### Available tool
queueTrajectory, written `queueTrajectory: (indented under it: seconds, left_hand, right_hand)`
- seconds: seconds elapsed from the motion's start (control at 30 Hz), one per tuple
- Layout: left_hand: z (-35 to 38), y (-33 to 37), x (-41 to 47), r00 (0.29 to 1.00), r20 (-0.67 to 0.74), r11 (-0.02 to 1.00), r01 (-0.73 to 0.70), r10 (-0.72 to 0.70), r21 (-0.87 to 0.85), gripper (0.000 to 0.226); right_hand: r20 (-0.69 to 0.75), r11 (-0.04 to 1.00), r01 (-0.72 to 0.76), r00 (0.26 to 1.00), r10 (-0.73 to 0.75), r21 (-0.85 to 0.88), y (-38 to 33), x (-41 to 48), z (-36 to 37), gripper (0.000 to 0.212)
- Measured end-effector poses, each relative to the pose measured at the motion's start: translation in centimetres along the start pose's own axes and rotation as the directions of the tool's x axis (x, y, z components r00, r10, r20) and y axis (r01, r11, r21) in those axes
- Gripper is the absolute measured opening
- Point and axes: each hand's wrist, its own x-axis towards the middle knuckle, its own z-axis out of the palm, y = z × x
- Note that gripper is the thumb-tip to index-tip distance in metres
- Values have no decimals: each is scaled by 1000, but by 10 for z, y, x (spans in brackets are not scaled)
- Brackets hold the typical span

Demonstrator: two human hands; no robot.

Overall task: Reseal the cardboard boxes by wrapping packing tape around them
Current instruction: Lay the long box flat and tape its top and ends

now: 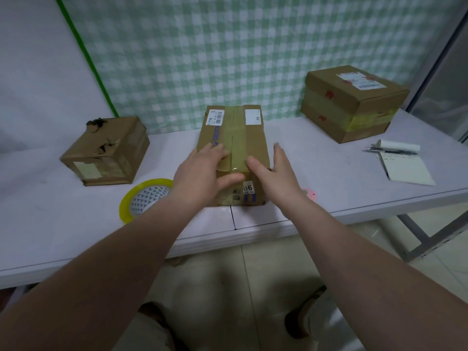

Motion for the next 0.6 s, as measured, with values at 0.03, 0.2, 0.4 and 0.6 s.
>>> queueTrajectory:
  seconds: [0.03, 0.2, 0.4, 0.6]
  left_hand:
    - [-3, -1, 0, 998, -25, 993, 63, -66, -100, 61]
    - [-7, -5, 0, 870, 127, 707, 464, -476, -534, 55]
    - [-9, -4, -1, 797, 332, 251, 503, -505, -827, 42]
    - [-13, 12, 1, 834, 380, 149, 468, -399, -871, 32]
  right_hand:
    - [9, 989, -118, 993, 118, 88, -2, -1, 1, 65]
    - [169, 872, -380, 924, 343, 309, -14, -6, 0, 58]
    - [159, 921, -234, 968, 192, 311, -32, -4, -17, 62]
    - [100, 906, -243, 970, 222, 346, -47, -1, -32, 81]
